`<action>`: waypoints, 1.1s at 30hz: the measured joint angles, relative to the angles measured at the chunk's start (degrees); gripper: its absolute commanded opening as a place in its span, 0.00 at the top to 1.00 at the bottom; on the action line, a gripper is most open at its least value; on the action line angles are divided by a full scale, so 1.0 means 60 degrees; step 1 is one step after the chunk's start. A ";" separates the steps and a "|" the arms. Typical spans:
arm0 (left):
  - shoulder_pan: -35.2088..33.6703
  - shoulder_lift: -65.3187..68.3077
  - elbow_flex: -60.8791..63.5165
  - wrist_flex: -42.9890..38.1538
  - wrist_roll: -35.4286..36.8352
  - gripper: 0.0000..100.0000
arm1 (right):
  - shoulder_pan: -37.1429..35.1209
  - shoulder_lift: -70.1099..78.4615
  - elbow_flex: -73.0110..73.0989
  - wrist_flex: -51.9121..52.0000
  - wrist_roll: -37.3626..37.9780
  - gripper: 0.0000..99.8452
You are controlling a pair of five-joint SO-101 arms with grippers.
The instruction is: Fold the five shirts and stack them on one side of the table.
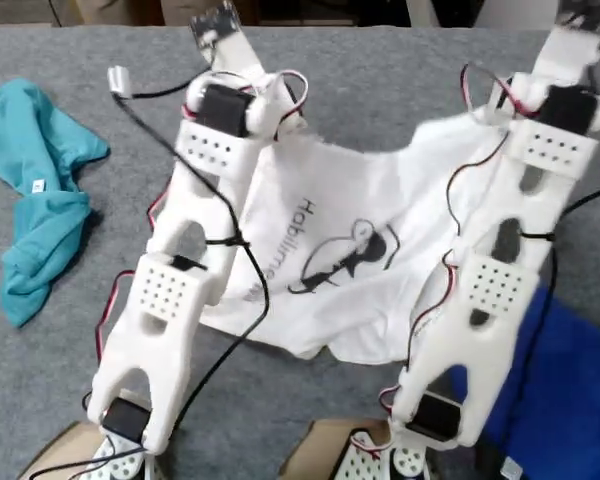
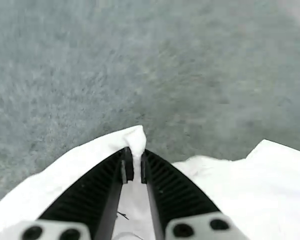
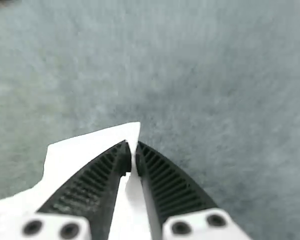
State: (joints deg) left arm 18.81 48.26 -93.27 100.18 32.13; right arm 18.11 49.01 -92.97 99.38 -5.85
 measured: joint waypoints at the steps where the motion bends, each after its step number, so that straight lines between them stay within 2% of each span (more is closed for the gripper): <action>1: -0.0044 -0.0410 0.0000 0.0015 -0.0176 0.98 | 0.0000 -0.0586 0.0000 0.0088 0.0088 0.99; 8: -0.1158 -0.3883 0.0000 0.0029 -0.1201 0.98 | -0.0176 -0.4821 -0.0088 0.0220 0.1040 0.99; 13: -0.1729 -0.6300 0.0117 0.0029 -0.2418 0.98 | -0.1333 -0.7458 -0.0205 0.0234 0.2681 0.99; 17: -0.1846 -0.8249 0.1289 0.0029 -0.3429 0.98 | -0.2168 -0.9245 -0.0264 0.0234 0.3604 0.99; 22: -0.2212 -1.1106 0.3121 0.0029 -0.4190 0.98 | -0.2388 -1.1502 -0.0440 0.0234 0.4322 0.99; 28: -0.3326 -1.3949 0.4571 0.0029 -0.4762 0.98 | -0.2388 -1.2527 -0.0454 -0.0073 0.4894 0.99; 33: -0.3985 -1.4813 0.6051 0.0029 -0.4850 0.98 | -0.2403 -1.2527 0.0527 -0.1685 0.4923 0.99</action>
State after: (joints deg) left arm -5.10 -40.62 -56.97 100.35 3.03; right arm 3.69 -26.15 -89.80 89.27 23.69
